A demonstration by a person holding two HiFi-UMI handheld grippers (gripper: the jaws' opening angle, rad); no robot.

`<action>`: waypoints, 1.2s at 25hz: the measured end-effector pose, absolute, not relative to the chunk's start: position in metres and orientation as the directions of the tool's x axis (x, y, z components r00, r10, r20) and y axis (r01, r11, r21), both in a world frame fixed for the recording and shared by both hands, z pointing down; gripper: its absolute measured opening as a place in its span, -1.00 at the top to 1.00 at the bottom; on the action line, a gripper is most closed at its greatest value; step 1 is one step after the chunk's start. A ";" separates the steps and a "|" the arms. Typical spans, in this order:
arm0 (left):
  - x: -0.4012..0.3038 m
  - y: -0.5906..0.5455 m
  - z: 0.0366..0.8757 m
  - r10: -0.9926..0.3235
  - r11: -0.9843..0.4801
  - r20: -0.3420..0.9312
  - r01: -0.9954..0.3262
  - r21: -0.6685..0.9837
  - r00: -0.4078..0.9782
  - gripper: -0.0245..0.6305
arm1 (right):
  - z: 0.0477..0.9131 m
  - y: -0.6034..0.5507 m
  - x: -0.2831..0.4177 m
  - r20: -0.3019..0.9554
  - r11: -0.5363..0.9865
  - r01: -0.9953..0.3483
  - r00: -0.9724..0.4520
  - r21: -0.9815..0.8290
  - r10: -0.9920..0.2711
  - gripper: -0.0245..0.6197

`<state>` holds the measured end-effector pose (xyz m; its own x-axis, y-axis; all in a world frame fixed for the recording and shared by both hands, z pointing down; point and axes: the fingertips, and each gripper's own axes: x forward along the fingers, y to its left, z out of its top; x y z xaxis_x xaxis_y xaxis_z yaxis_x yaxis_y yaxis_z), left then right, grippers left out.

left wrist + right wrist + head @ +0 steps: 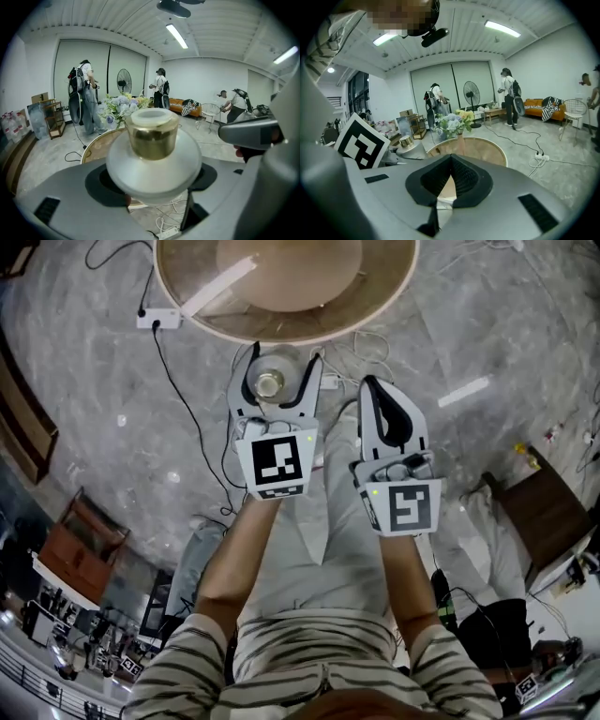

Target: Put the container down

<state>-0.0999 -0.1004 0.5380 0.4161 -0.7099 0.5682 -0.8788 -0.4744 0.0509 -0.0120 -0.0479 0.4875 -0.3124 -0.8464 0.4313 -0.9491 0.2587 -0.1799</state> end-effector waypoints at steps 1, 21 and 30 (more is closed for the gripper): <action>-0.097 -0.104 0.545 -0.709 -0.476 0.568 -0.878 0.051 0.417 -0.09 | 0.491 -0.049 -0.011 0.433 0.257 -0.949 -0.312 -0.182 -0.846 0.90; -0.075 -0.183 0.654 -0.703 -0.477 0.597 -0.879 0.006 0.386 -0.09 | 0.550 -0.062 -0.001 0.464 0.238 -0.947 -0.313 -0.213 -0.828 0.90; -0.063 -0.201 0.700 -0.691 -0.513 0.608 -0.858 -0.031 0.391 -0.09 | 0.569 -0.061 0.000 0.481 0.203 -0.950 -0.296 -0.237 -0.825 0.90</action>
